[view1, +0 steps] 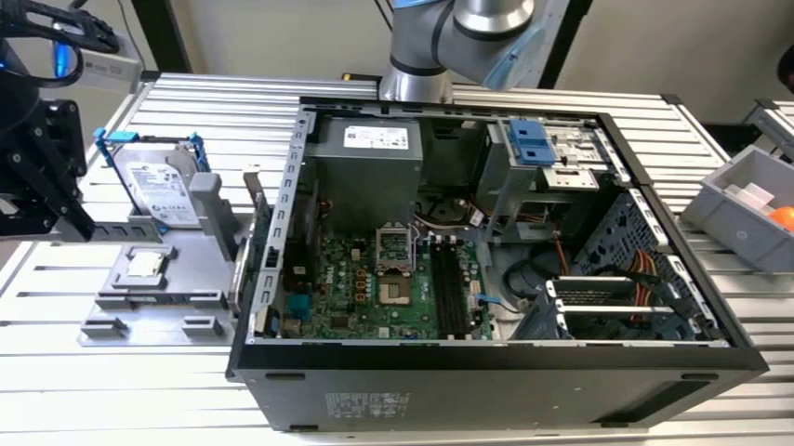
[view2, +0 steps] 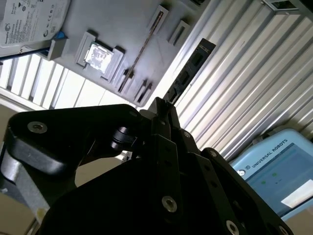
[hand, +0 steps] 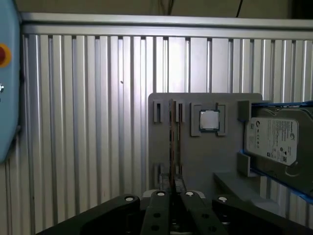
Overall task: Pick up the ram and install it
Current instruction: 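Pick up the ram and move it above insertion slot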
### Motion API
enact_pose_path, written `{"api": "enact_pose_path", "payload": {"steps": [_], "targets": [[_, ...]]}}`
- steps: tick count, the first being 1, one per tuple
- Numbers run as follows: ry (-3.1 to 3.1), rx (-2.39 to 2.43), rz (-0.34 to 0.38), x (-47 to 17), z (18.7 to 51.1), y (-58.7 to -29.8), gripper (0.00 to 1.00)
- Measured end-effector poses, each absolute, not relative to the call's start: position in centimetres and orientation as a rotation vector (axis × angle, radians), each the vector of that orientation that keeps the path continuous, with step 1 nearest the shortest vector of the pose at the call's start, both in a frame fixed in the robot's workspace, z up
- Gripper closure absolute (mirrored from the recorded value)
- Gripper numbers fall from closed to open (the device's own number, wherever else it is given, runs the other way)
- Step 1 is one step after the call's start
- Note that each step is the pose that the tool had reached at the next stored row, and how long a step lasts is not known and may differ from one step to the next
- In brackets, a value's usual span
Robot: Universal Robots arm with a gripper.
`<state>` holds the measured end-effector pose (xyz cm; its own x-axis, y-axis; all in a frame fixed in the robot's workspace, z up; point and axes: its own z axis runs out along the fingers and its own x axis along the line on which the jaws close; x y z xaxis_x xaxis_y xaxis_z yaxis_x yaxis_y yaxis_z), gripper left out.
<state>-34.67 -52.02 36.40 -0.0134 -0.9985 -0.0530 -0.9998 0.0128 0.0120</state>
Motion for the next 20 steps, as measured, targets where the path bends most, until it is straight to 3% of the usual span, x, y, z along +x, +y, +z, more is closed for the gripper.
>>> {"api": "enact_pose_path", "payload": {"steps": [20], "targets": [[2.215, -2.186, 0.071, -34.7, 38.5, -52.0, 1.0]]}}
